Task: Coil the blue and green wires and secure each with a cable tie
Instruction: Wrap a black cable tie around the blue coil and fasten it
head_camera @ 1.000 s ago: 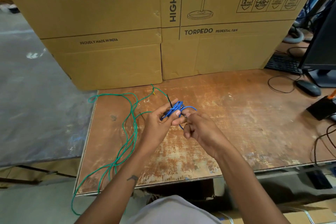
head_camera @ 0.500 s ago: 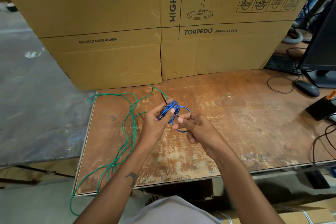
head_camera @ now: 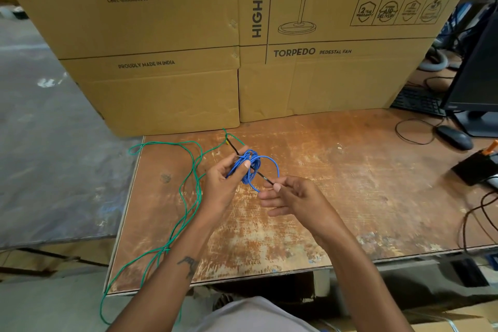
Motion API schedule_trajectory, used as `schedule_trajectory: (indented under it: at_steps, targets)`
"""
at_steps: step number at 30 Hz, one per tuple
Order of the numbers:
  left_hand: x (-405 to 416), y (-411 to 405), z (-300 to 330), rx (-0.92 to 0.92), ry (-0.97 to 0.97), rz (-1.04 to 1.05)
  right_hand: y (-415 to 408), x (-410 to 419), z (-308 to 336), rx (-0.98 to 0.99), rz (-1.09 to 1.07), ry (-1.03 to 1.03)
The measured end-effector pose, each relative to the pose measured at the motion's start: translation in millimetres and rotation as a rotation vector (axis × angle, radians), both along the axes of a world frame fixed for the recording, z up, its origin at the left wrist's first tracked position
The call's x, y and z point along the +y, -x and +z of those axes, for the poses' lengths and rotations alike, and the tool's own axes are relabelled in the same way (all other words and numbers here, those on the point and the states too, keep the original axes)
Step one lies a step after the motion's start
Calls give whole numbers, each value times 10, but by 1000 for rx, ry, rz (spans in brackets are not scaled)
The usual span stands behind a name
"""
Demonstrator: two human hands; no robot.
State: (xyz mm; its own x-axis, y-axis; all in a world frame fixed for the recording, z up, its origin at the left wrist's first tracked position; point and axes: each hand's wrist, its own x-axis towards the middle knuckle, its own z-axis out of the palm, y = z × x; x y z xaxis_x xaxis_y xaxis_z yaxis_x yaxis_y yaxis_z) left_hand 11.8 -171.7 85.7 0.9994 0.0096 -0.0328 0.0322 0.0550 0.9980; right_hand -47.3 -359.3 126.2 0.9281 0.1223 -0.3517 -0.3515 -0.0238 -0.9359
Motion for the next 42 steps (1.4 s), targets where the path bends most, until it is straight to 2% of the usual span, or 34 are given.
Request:
schedule_trajectory:
  at_steps: [3, 6, 15, 20, 22, 24, 29, 36, 38, 42]
  targets:
    - [-3, 22, -14, 15, 8, -31, 12, -25, 11, -54, -68, 126]
    - [1, 26, -36, 26, 7, -59, 34, -13, 17, -204, -152, 265]
    - [-48, 28, 44, 50, 92, -51, 59, 71, 35, -432, -265, 305]
    - [-71, 44, 42, 97, 113, -47, 63, 54, 0, -788, -256, 695]
    - [-72, 35, 22, 98, 116, -50, 67, 38, -36, -894, -254, 731]
    - [-68, 38, 21, 88, 96, -59, 76, 45, -30, -898, -278, 687]
    - [-48, 53, 83, 55, -18, -90, 94, 90, 33, -615, -340, 319]
    - [-81, 209, 204, -5, -214, -250, -12, 63, 106, -798, -219, 343]
    - [-108, 255, 217, -15, -282, -289, -54, 63, 109, -755, -203, 283]
    - [-154, 307, 310, -11, -347, -312, -82, 144, 81, -566, -247, 35]
